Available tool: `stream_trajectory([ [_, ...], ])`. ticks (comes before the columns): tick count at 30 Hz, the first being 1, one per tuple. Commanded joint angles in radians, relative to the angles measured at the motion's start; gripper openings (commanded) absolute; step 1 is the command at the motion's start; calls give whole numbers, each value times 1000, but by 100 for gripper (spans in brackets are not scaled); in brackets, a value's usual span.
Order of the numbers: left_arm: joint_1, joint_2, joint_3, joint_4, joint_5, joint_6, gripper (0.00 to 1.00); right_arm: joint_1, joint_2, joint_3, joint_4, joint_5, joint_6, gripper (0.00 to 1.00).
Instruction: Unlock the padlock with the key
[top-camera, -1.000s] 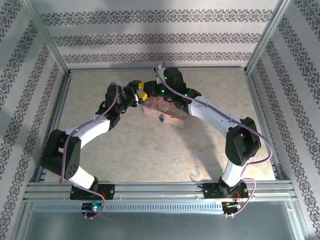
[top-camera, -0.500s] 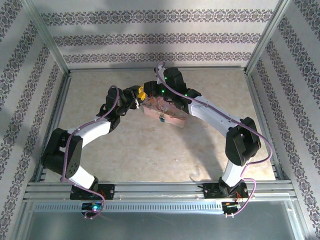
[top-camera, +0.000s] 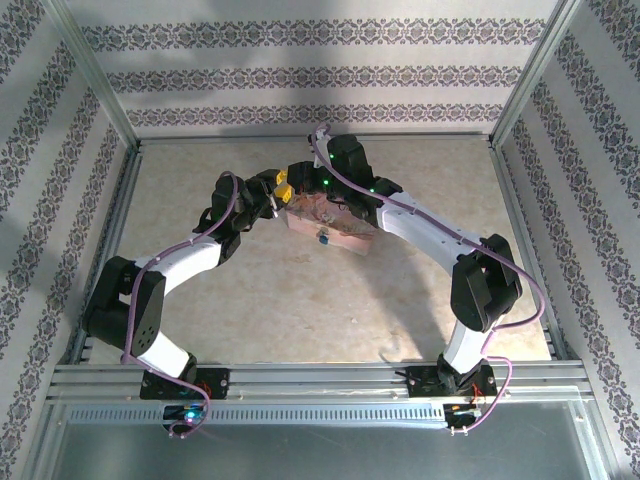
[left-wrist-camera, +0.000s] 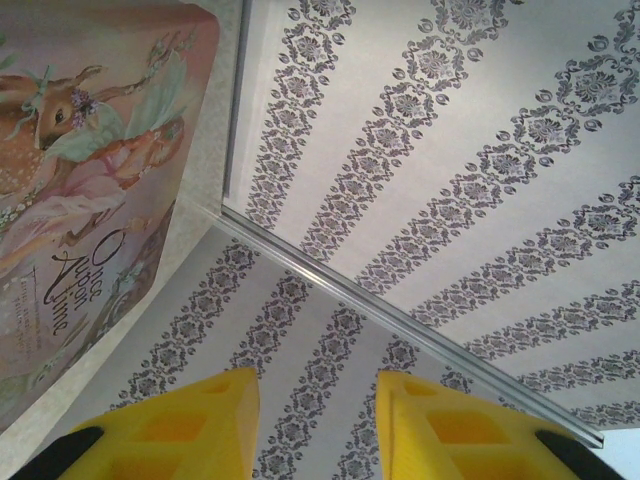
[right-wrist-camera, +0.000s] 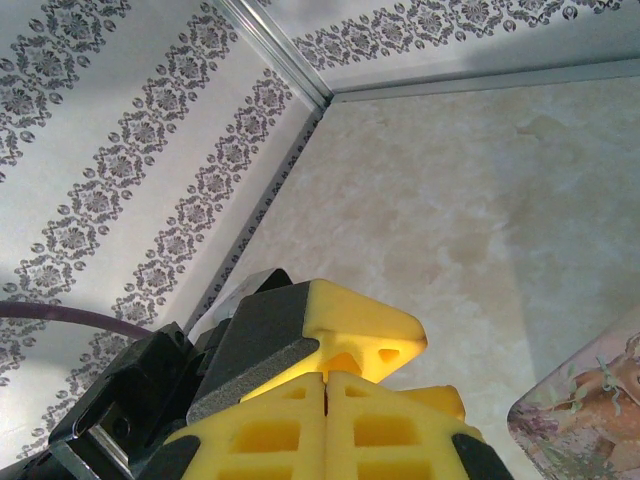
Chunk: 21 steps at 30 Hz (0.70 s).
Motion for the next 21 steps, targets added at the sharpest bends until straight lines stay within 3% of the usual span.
stream_trajectory([
  [1, -11, 6, 7, 65, -6, -43, 36, 11, -1, -16, 36, 2, 14, 0],
  [14, -10, 7, -2, 77, -21, -71, 36, 15, 3, -28, 44, 4, 20, 0],
  [21, -11, 12, -9, 93, -25, -68, 26, 15, -9, -36, 44, 13, 18, 0],
])
